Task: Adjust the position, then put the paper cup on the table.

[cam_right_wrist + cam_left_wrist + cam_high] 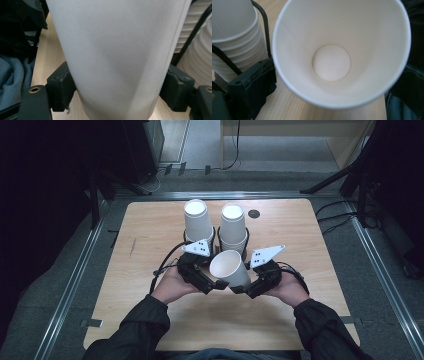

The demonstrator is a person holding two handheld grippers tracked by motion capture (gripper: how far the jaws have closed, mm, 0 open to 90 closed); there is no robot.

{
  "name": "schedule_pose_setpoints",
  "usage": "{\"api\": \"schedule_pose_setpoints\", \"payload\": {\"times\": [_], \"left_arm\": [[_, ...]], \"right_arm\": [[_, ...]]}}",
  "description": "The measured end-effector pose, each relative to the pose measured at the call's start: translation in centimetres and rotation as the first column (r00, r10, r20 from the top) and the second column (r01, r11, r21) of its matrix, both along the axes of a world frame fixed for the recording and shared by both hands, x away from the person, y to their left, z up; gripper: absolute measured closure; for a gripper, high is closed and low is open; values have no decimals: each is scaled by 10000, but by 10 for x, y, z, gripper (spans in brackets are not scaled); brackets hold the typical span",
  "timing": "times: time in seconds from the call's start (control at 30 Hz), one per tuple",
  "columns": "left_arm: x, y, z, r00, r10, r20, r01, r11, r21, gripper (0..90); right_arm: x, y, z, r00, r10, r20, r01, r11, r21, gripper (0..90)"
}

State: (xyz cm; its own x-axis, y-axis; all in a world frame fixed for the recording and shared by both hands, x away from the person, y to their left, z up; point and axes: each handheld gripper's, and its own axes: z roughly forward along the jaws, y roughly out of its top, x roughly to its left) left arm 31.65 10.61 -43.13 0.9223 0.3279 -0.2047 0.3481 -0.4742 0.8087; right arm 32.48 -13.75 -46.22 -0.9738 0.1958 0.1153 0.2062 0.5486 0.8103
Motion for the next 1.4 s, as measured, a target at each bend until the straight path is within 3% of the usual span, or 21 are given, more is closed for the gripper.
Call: {"api": "schedule_pose_setpoints", "payload": {"times": [0.17,0.27,0.4,0.57,0.67,0.77,0.9,1.13,1.3,1.4], "left_arm": [[1,-3,-1,9997,29,-229,-39,9992,-403,0],[-1,-4,-1,10000,54,-20,-55,9986,-519,2],[-3,-2,1,9997,93,244,-77,9979,-636,80],[-1,0,2,9999,160,-38,-162,9978,-647,144],[0,2,3,9991,343,-230,-359,9968,-720,173],[0,3,5,9991,402,-142,-410,9973,-613,180],[3,12,7,9986,493,-200,-505,9969,-608,180],[5,19,8,9986,517,-84,-519,9981,-332,184],[4,23,9,9988,486,-36,-485,9988,8,186],[3,25,8,9986,521,118,-523,9984,216,185]], "right_arm": [[-2,7,-2,9999,160,-46,-160,9999,-32,230],[-3,12,-4,9996,267,-22,-267,9996,-78,230],[-3,14,-4,9995,316,1,-316,9995,11,232],[-2,12,-3,9995,297,-48,-297,9995,59,232],[-1,12,-3,9990,237,-386,-235,9997,44,210],[-1,14,-4,9981,189,-588,-197,9997,-132,130],[-2,11,-5,9976,91,-684,-121,9990,-431,132],[0,4,-4,9970,-89,-773,52,9988,-478,134],[0,-2,-3,9967,-451,-681,409,9972,-624,137],[0,-7,-3,9925,-971,-743,918,9931,-724,154]]}}
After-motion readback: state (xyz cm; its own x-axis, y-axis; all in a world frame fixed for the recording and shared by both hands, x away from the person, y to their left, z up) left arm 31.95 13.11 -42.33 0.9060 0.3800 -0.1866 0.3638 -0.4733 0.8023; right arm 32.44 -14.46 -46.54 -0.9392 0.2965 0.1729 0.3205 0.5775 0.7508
